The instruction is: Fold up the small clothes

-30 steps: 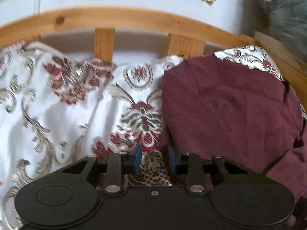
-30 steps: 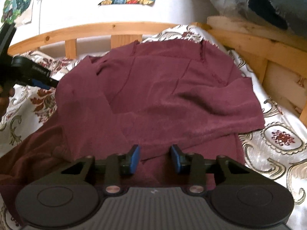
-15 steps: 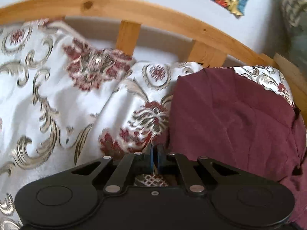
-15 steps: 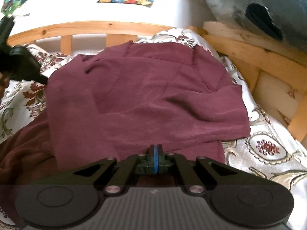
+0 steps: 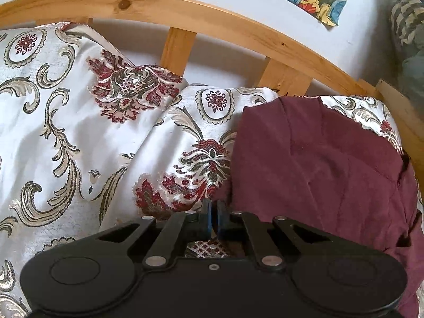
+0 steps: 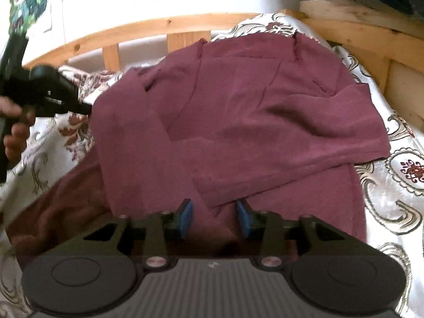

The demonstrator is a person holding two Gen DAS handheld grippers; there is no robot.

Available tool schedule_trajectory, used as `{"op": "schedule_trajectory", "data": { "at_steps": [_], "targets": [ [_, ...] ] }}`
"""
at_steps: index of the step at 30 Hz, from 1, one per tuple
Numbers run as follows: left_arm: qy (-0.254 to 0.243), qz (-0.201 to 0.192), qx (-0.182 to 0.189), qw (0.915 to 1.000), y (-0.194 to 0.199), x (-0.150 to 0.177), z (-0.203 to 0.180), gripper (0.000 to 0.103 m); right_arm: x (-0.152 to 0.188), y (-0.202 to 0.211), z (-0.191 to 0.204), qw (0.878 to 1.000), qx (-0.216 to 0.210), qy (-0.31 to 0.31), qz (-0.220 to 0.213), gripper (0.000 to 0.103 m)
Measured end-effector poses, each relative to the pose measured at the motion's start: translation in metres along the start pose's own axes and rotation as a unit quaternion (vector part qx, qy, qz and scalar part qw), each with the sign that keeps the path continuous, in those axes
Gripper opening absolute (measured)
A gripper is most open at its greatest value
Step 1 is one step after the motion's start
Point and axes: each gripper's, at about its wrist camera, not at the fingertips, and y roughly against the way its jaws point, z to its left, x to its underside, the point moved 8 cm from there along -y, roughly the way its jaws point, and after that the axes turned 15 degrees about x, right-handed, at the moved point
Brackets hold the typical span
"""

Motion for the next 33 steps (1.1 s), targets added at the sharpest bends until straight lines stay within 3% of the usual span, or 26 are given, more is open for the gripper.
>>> {"op": "schedule_trajectory", "data": {
  "at_steps": [1, 6, 10, 14, 17, 19, 21, 22, 23, 26, 29, 33],
  "targets": [
    [0.003, -0.004, -0.001, 1.0000, 0.001, -0.001, 0.000, 0.003, -0.002, 0.003, 0.001, 1.000, 0.005, 0.007, -0.006, 0.004],
    [0.036, -0.015, -0.002, 0.9992, 0.006, 0.000, 0.004, 0.003, -0.015, 0.016, -0.011, 0.997, 0.053, 0.037, -0.037, 0.004],
    [0.077, -0.012, 0.006, 0.9970, 0.002, 0.008, 0.005, 0.003, -0.012, 0.008, -0.027, 0.997, 0.072, 0.025, -0.023, 0.004],
    [0.065, -0.003, 0.002, 0.9978, -0.003, 0.013, 0.003, 0.003, -0.003, 0.001, -0.024, 0.997, 0.069, 0.033, -0.008, 0.004],
    [0.035, 0.000, -0.002, 0.9994, 0.000, 0.012, -0.002, 0.015, -0.003, 0.004, -0.022, 0.997, 0.070, 0.036, -0.017, 0.005],
    [0.007, -0.013, -0.012, 0.9998, 0.006, 0.009, -0.007, 0.036, -0.004, 0.007, -0.023, 0.997, 0.070, 0.031, -0.024, 0.007],
    [-0.018, -0.026, -0.009, 0.9995, 0.010, 0.004, -0.014, 0.055, -0.007, 0.009, -0.025, 0.997, 0.067, 0.019, -0.030, 0.018],
    [-0.031, -0.035, -0.008, 0.9989, 0.012, 0.002, -0.018, 0.060, -0.008, 0.009, -0.025, 0.997, 0.067, 0.015, -0.030, 0.029],
    [-0.040, -0.038, -0.006, 0.9985, 0.012, -0.001, -0.022, 0.061, -0.008, 0.009, -0.026, 0.997, 0.065, 0.010, -0.032, 0.036],
    [-0.069, -0.022, -0.009, 0.9974, 0.001, -0.004, -0.030, 0.061, -0.010, 0.009, -0.026, 0.997, 0.064, 0.004, -0.034, 0.044],
    [-0.103, 0.008, -0.053, 0.9932, -0.017, -0.001, -0.027, 0.060, -0.008, 0.008, -0.025, 0.997, 0.063, 0.005, -0.034, 0.051],
    [-0.097, 0.013, -0.058, 0.9935, -0.025, 0.002, -0.019, 0.063, -0.007, 0.007, -0.025, 0.997, 0.062, 0.007, -0.035, 0.057]
  ]
}}
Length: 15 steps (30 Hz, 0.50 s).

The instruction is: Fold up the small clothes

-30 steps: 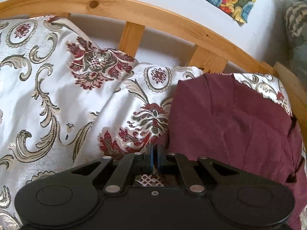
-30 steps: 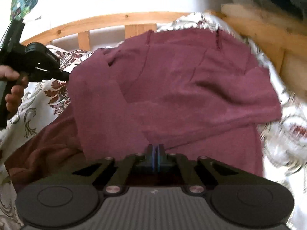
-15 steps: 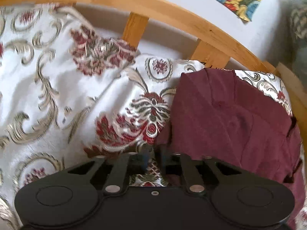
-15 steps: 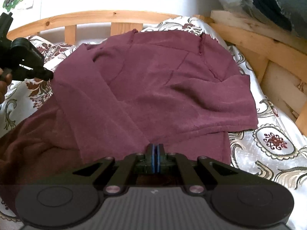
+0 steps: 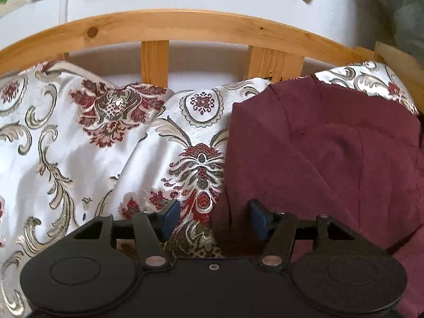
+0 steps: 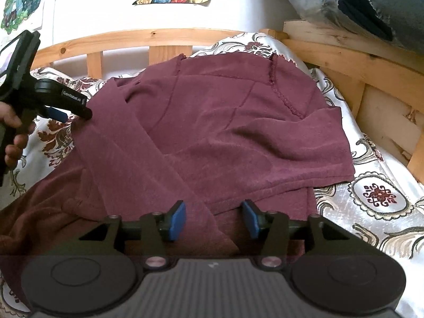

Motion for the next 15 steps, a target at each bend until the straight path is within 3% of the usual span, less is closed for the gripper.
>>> {"op": "schedule_trajectory", "data": {
  "at_steps": [3, 9, 13, 15],
  "targets": [
    [0.008, 0.000, 0.002, 1.0000, 0.002, 0.000, 0.003, 0.065, 0.000, -0.001, 0.001, 1.000, -0.001, 0.001, -0.001, 0.065],
    [0.024, 0.000, -0.001, 0.9997, 0.023, 0.002, 0.009, 0.084, -0.005, 0.005, -0.002, 1.000, 0.008, 0.007, -0.020, 0.086],
    [0.026, -0.024, 0.012, 0.9993, 0.054, 0.007, 0.010, 0.099, -0.010, 0.009, -0.007, 0.999, 0.025, 0.014, -0.035, 0.096],
    [0.012, -0.037, 0.021, 0.9990, 0.072, 0.010, 0.008, 0.101, -0.014, 0.012, -0.009, 0.999, 0.030, 0.019, -0.040, 0.099]
  ]
}}
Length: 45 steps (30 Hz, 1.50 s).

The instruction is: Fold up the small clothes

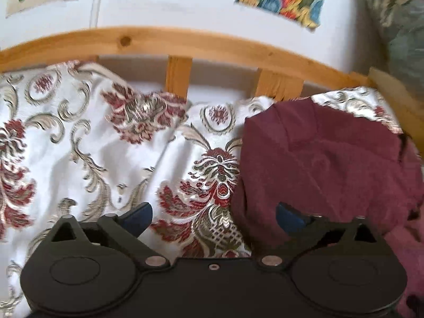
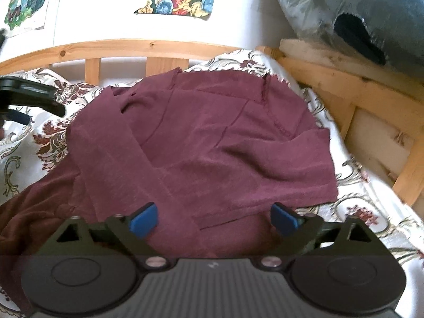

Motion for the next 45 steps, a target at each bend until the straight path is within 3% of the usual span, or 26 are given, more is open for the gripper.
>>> {"op": "schedule_trajectory", "data": {
  "at_steps": [7, 14, 17, 23, 27, 30, 33, 36, 38, 42, 43, 44, 45],
  "targets": [
    [-0.067, -0.010, 0.049, 0.9965, 0.062, 0.022, -0.012, 0.102, -0.019, 0.026, -0.010, 0.999, 0.008, 0.038, -0.034, 0.103],
    [-0.133, 0.024, 0.109, 0.9848, 0.112, 0.064, -0.022, 0.102, -0.013, 0.069, -0.018, 0.992, 0.024, 0.117, -0.046, 0.103],
    [-0.185, 0.048, 0.136, 0.9721, 0.128, 0.084, -0.029, 0.102, 0.010, 0.090, -0.022, 0.991, 0.011, 0.134, -0.017, 0.103],
    [-0.283, 0.109, 0.181, 0.9355, 0.133, 0.134, -0.053, 0.102, 0.068, 0.120, -0.014, 0.979, -0.028, 0.188, 0.067, 0.103],
    [-0.329, 0.125, 0.174, 0.9198, 0.118, 0.156, -0.070, 0.102, 0.090, 0.123, -0.004, 0.968, -0.001, 0.238, 0.077, 0.103],
    [-0.340, 0.135, 0.163, 0.9163, 0.104, 0.164, -0.078, 0.102, 0.095, 0.122, 0.004, 0.960, 0.020, 0.271, 0.069, 0.103],
    [-0.376, 0.145, 0.118, 0.9076, 0.088, 0.173, -0.080, 0.102, 0.101, 0.117, 0.003, 0.952, 0.044, 0.294, 0.070, 0.103],
    [-0.378, 0.139, 0.105, 0.9096, 0.084, 0.170, -0.077, 0.102, 0.103, 0.113, -0.005, 0.951, 0.058, 0.295, 0.077, 0.103],
    [-0.380, 0.132, 0.090, 0.9111, 0.083, 0.165, -0.074, 0.098, 0.105, 0.108, -0.009, 0.948, 0.077, 0.299, 0.077, 0.103],
    [-0.409, 0.113, 0.070, 0.9030, 0.081, 0.158, -0.071, 0.080, 0.106, 0.102, -0.006, 0.939, 0.096, 0.327, 0.051, 0.103],
    [-0.419, 0.110, 0.070, 0.8986, 0.083, 0.159, -0.072, 0.074, 0.106, 0.103, -0.003, 0.935, 0.097, 0.338, 0.039, 0.099],
    [-0.429, 0.108, 0.071, 0.8939, 0.084, 0.160, -0.073, 0.070, 0.107, 0.104, 0.000, 0.934, 0.090, 0.344, 0.036, 0.089],
    [-0.442, 0.106, 0.074, 0.8877, 0.085, 0.163, -0.076, 0.060, 0.109, 0.106, 0.003, 0.934, 0.077, 0.347, 0.037, 0.082]
  ]
}}
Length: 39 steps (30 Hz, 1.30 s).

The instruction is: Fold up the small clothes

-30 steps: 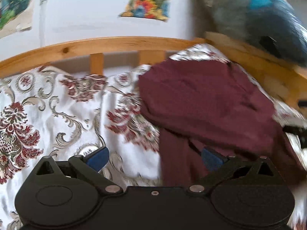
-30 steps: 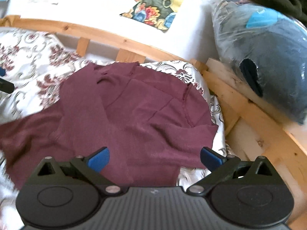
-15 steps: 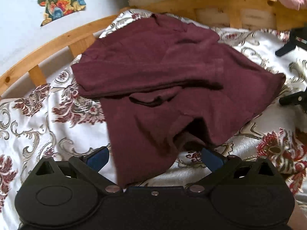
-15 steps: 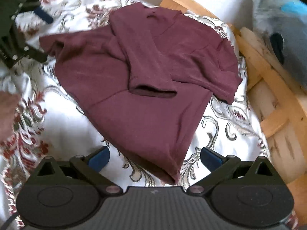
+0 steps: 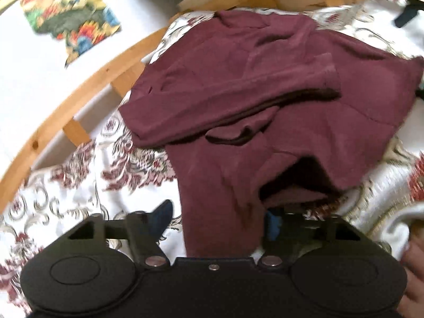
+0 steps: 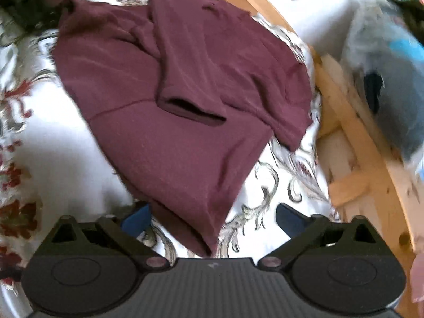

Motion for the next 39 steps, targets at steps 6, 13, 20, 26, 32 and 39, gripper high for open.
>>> {"op": "schedule_trajectory", "data": {
  "at_steps": [6, 13, 20, 26, 32, 39],
  "targets": [
    [-0.072, 0.010, -0.014, 0.9972, 0.002, 0.006, -0.025, 0.014, -0.002, 0.009, 0.020, 0.998, -0.005, 0.057, -0.022, 0.024],
    [-0.016, -0.008, -0.069, 0.9975, 0.012, 0.011, 0.003, 0.006, -0.008, 0.009, -0.003, 0.999, 0.044, 0.012, -0.023, 0.009],
    [0.021, -0.080, -0.082, 0.9933, 0.068, -0.005, 0.000, 0.006, -0.018, 0.053, -0.062, 0.994, 0.059, -0.086, -0.015, 0.009],
    [0.017, -0.109, -0.056, 0.9923, 0.126, -0.008, -0.019, 0.006, -0.016, 0.106, -0.091, 0.985, 0.067, -0.159, -0.002, 0.009],
    [0.032, -0.115, -0.003, 0.9928, 0.185, 0.013, -0.024, 0.006, 0.002, 0.177, -0.087, 0.981, 0.064, -0.185, 0.003, 0.008],
    [0.012, -0.110, 0.032, 0.9933, 0.225, 0.027, -0.028, 0.006, 0.003, 0.224, -0.080, 0.979, 0.057, -0.194, 0.005, 0.008]
  ]
}}
